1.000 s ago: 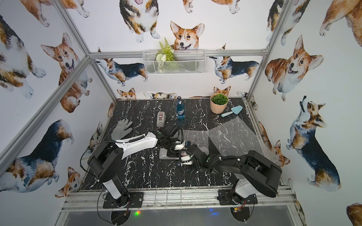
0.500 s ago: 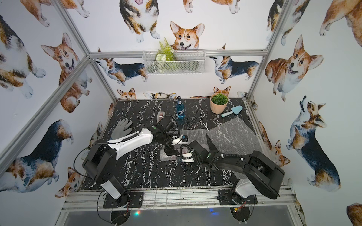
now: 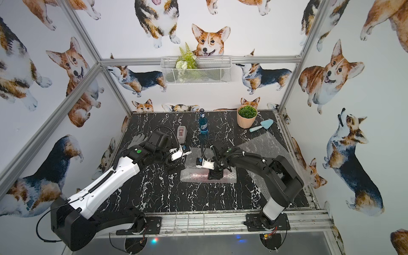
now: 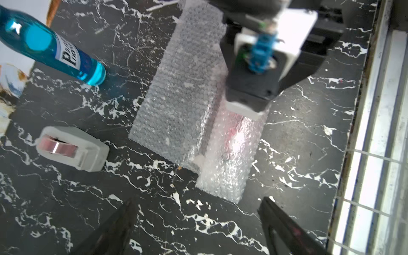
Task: Wrap wine bottles in bubble wrap
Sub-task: Wrap the wine bottle in bubble wrap.
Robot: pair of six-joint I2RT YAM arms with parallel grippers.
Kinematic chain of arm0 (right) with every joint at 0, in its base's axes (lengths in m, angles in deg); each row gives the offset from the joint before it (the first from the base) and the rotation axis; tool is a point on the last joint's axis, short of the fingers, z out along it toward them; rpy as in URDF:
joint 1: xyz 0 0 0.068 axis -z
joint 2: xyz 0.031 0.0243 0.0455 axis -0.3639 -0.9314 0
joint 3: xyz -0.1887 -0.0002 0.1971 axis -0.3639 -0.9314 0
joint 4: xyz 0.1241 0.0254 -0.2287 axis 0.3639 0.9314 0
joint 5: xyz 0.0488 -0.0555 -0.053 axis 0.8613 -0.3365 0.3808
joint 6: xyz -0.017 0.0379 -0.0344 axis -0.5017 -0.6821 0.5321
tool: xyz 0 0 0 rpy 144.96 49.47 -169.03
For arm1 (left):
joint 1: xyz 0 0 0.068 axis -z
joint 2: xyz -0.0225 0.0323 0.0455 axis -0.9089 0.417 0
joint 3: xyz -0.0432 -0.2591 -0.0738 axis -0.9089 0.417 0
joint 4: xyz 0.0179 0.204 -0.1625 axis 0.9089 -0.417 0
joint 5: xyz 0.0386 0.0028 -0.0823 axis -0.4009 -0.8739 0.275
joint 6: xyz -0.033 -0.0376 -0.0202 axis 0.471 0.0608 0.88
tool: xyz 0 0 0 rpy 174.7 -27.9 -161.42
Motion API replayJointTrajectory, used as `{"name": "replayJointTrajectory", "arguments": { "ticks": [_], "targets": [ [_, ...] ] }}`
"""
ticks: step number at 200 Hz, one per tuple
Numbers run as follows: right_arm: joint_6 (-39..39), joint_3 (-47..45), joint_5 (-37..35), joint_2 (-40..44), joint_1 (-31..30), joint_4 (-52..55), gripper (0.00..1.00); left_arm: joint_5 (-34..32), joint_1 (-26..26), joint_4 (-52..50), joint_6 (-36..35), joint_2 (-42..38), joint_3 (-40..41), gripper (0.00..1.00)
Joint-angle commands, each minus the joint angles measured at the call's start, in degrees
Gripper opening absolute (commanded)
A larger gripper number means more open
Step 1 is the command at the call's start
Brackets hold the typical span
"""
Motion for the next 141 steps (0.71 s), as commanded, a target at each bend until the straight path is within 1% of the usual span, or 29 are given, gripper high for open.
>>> {"name": "replayJointTrajectory", "arguments": {
  "ticks": [1,8,20,32,45,62,77,98,102,109,126,141],
  "targets": [
    [0.61,2.17,3.26,-3.97,0.09,11.05,0.56,2.88,-0.12,-2.94,0.35,-1.28,1.63,0.88],
    [0.41,1.97,1.59,-4.03,0.14,10.55,0.56,3.64,0.10,-3.07,0.27,-1.29,1.58,0.87],
    [0.18,1.80,0.67,-4.01,0.48,9.56,0.57,5.40,0.77,-2.67,1.01,-1.76,1.17,0.86],
    [0.71,2.08,-0.23,-4.63,0.91,9.80,0.57,6.89,2.74,-1.15,1.85,-3.15,1.59,0.85],
    [0.34,3.03,0.93,-5.03,1.73,10.39,0.57,7.72,5.53,2.22,2.58,-5.38,3.40,0.86],
    [-0.30,5.00,4.29,-5.72,3.32,11.54,0.56,8.16,8.85,6.92,2.73,-6.90,6.83,0.86],
    [-1.26,6.30,8.22,-6.76,4.71,12.02,0.55,6.14,13.24,10.24,2.26,-6.83,9.02,0.85],
    [-0.51,9.62,9.99,-9.88,5.03,16.87,0.54,0.94,18.86,15.35,0.10,-6.82,11.30,0.85],
    [-0.43,10.44,10.48,-10.69,5.01,17.86,0.53,-0.35,19.71,16.83,-0.75,-6.83,13.67,0.85],
    [-0.42,11.00,10.69,-11.26,5.01,18.45,0.53,-2.81,21.28,19.15,-2.58,-6.60,15.18,0.85],
    [-0.21,13.24,10.84,-13.46,5.44,20.73,0.53,-6.82,24.13,22.86,-7.21,-3.92,16.56,0.85],
    [0.10,14.59,10.41,-14.83,6.03,22.08,0.52,-7.74,25.58,25.62,-9.97,-0.31,16.59,0.85]
  ]
}}
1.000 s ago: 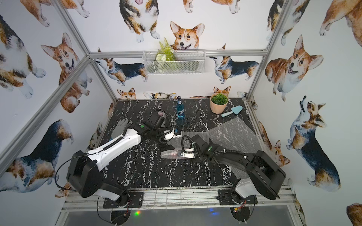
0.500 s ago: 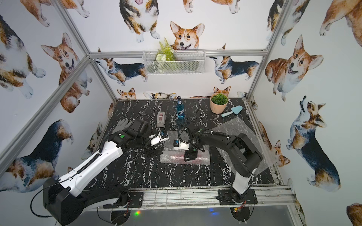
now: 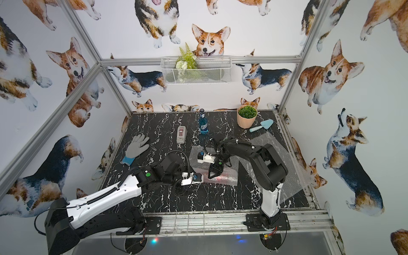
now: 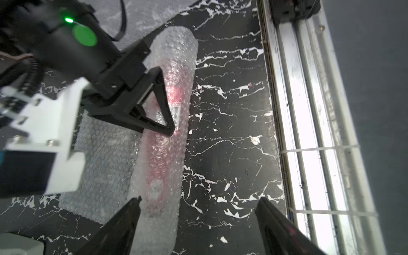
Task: Wrap wine bottles in bubble wrap
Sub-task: Wrap the wine bottle in bubble wrap.
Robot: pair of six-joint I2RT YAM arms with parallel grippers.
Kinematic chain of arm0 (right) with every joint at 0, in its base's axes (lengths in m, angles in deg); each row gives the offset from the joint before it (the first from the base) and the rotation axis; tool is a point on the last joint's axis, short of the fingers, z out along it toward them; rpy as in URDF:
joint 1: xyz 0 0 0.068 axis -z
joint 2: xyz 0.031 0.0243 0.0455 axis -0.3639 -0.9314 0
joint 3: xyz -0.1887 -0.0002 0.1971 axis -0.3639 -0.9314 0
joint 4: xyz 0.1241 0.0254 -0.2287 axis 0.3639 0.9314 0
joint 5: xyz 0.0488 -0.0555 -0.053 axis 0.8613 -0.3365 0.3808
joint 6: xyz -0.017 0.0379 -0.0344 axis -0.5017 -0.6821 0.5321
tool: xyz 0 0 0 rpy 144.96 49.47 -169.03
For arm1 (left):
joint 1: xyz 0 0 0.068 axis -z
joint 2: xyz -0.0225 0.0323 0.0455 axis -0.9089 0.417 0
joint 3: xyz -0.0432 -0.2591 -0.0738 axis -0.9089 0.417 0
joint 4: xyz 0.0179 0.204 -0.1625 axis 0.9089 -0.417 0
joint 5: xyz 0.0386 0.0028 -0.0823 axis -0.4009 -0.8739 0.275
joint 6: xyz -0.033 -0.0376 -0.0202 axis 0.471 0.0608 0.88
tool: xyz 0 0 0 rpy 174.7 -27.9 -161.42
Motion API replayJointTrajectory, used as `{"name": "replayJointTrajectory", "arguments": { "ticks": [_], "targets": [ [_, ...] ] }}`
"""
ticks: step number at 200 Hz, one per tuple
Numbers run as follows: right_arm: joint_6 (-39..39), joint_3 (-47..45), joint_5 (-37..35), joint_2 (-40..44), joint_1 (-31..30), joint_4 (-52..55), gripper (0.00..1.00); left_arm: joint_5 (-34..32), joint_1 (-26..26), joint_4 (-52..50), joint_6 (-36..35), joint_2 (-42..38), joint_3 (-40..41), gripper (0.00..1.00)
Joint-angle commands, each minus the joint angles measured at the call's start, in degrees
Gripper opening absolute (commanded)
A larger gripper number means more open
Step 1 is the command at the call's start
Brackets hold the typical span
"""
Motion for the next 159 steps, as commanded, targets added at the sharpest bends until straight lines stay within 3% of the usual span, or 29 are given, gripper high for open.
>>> {"name": "replayJointTrajectory", "arguments": {
  "ticks": [1,37,89,159],
  "targets": [
    [0.54,2.61,1.10,-2.75,0.78,6.29,0.53,-5.70,2.66,9.80,-8.01,4.76,0.72,0.85],
    [1.84,5.88,2.01,-5.65,2.63,9.28,0.52,-6.76,3.13,15.63,-12.77,12.31,-0.23,0.84],
    [4.65,8.52,4.03,-7.67,4.57,13.05,0.57,-7.56,0.98,21.86,-10.29,21.25,-2.87,0.84],
    [4.85,7.60,3.79,-6.25,5.42,11.49,0.61,2.84,-4.92,17.93,-8.94,26.48,-6.84,0.75]
  ]
}}
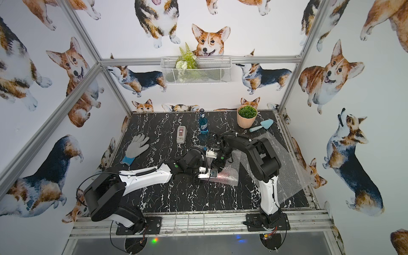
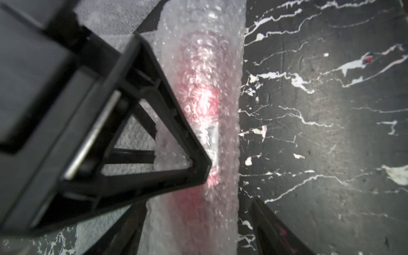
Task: Wrap wine bottles in bubble wrap
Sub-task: Wrap the wine bottle in bubble wrap.
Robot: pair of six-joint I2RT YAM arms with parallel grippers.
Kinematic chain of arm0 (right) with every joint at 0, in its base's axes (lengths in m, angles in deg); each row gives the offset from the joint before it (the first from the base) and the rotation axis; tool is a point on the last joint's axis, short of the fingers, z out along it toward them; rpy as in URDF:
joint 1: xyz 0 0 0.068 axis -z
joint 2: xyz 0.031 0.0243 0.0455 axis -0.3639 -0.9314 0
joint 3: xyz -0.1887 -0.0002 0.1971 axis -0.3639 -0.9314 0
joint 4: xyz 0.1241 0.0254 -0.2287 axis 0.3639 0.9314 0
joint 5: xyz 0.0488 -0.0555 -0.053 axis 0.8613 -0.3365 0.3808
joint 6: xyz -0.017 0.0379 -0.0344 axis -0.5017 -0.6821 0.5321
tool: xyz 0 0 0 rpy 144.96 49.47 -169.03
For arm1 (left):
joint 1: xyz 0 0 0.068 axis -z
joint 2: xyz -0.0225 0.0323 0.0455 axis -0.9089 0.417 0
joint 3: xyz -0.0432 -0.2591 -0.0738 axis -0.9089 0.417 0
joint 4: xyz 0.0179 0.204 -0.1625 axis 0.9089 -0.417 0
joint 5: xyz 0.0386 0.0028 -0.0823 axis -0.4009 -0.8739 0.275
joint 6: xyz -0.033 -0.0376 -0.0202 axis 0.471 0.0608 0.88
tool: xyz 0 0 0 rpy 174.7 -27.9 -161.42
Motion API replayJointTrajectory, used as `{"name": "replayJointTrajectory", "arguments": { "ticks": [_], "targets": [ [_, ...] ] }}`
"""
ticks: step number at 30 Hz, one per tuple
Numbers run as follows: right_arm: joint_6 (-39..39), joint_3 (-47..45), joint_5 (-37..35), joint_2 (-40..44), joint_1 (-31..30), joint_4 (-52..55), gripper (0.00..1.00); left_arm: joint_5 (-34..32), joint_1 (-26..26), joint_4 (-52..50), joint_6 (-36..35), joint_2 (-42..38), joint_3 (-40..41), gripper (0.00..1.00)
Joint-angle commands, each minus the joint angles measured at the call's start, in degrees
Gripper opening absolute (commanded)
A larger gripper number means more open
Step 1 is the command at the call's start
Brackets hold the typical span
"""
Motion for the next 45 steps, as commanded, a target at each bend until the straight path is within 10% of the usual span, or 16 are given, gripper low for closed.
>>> {"name": "replayJointTrajectory", "arguments": {
  "ticks": [1,18,32,37,45],
  "targets": [
    [1.48,-0.06,-0.33,0.39,0.34,0.77,0.61,5.31,-1.55,-1.33,-0.49,1.60,-1.38,0.75],
    [-2.21,-7.64,-7.72,17.15,7.45,-6.35,0.73,7.32,-2.77,-7.09,-1.20,7.53,-5.37,0.53],
    [-0.05,-47.58,-24.64,66.68,-1.68,-34.81,0.87,13.15,-5.88,-14.88,-0.53,11.37,-11.49,0.50],
    [5.87,-55.30,-42.53,65.53,-15.99,-47.01,0.89,13.52,-6.04,-17.03,-0.53,13.10,-13.62,0.50],
    [10.45,-56.43,-54.74,46.38,-22.41,-70.02,0.91,15.29,-6.71,-19.75,-0.71,14.26,-15.63,0.50]
  ]
}}
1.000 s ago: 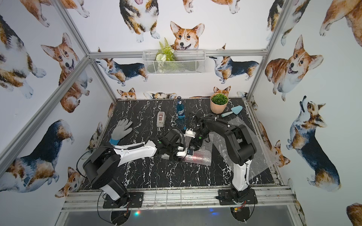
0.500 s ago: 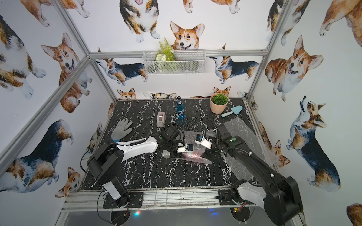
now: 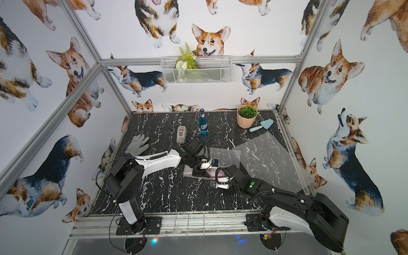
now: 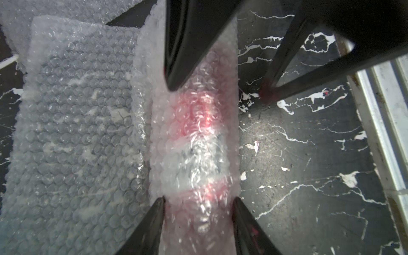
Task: Wrap wine bottles in bubble wrap
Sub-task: Wrap the wine bottle in bubble wrap.
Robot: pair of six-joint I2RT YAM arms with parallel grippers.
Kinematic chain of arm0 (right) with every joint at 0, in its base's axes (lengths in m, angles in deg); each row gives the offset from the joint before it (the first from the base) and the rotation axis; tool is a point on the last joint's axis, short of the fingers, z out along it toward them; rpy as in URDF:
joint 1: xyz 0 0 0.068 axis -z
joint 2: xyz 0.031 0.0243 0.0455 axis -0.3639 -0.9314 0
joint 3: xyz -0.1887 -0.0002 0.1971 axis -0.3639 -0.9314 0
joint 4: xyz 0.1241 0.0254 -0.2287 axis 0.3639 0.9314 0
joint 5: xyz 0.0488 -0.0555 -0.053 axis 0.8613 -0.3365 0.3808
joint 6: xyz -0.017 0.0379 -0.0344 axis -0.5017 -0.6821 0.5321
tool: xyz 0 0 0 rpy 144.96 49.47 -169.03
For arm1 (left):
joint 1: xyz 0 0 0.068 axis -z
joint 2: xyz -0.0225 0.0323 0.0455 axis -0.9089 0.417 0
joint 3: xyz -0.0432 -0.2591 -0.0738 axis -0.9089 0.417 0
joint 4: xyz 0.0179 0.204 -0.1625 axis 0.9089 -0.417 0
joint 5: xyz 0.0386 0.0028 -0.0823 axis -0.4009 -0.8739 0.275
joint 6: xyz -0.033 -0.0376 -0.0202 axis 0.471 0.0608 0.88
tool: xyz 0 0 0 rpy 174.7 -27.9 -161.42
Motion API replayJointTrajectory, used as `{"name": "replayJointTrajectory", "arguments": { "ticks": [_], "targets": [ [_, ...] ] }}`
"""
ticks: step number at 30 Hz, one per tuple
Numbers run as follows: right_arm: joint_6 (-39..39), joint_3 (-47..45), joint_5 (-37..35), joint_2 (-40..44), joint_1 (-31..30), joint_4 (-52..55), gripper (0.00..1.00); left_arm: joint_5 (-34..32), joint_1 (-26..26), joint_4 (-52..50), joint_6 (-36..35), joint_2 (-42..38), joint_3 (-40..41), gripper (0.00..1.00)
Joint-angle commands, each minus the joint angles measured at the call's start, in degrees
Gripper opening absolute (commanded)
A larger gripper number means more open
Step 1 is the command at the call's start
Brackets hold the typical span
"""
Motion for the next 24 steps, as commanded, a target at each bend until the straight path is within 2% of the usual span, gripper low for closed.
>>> {"name": "replayJointTrajectory", "arguments": {
  "ticks": [1,5,10,12,18,22,24],
  "targets": [
    [2.80,1.86,-8.59,-6.13,-0.79,-12.48,0.91,-0.34,-0.14,-4.91,-0.67,1.01,-0.58,0.50],
    [2.91,3.81,-7.60,-9.19,-1.12,-9.82,0.87,0.11,-0.44,-5.46,-0.59,1.17,-1.01,0.50],
    [-0.81,5.90,-3.59,-7.94,-0.01,-0.96,0.64,0.47,-1.04,-5.82,-0.34,1.46,-1.75,0.50],
    [-1.64,5.70,-2.69,-7.95,0.15,0.01,0.60,0.76,-1.33,-5.82,-0.14,1.26,-1.77,0.51],
    [-5.32,7.92,3.44,-10.51,3.27,5.01,0.59,2.04,-2.36,-6.89,-0.14,0.33,-1.92,0.52],
    [-5.53,10.46,4.32,-13.21,4.23,7.48,0.58,3.00,-2.70,-8.10,0.12,-0.10,-2.84,0.54],
    [-6.01,11.35,5.98,-13.14,5.33,8.54,0.53,3.06,-3.49,-7.64,0.81,-1.22,-3.04,0.56]
  ]
}}
